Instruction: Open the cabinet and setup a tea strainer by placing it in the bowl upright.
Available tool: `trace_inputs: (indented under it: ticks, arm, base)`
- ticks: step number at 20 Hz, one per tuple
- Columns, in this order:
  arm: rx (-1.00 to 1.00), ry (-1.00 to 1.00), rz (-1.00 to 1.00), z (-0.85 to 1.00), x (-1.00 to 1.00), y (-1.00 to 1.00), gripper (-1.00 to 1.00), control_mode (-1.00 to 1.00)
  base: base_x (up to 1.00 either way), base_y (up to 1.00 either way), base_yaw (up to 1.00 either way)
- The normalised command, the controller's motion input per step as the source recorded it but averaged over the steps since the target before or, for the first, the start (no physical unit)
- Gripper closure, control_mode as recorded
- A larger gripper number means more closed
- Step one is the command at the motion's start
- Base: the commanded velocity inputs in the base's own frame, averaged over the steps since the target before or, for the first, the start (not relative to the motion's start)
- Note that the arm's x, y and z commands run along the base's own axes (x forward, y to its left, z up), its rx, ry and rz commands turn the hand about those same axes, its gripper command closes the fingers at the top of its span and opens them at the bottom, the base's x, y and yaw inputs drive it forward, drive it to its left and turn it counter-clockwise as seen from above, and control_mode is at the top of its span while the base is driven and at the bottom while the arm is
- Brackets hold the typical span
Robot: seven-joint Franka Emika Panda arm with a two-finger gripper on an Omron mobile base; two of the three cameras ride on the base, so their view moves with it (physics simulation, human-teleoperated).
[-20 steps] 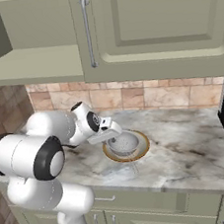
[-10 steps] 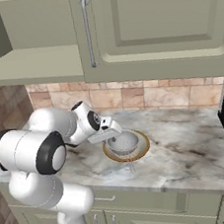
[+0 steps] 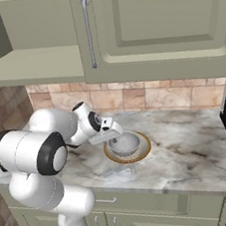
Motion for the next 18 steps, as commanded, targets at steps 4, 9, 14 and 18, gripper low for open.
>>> trace_inputs:
  ticks: [4,9,14,18]
  arm:
    - [0.0,0.0,0.0,-0.01,0.0,0.0,-1.0,-1.0]
    - [0.0,0.0,0.0,0.0,0.0,0.0,-1.0,-1.0]
    - [0.0,0.0,0.0,0.0,0.0,0.0,-1.0,-1.0]
    - [0.0,0.0,0.0,0.0,0.0,0.0,-1.0,-1.0]
  base:
    - [0.0,0.0,0.0]
    - [0.0,0.0,0.0]
    - [0.0,0.0,0.0]
    - [0.0,0.0,0.0]
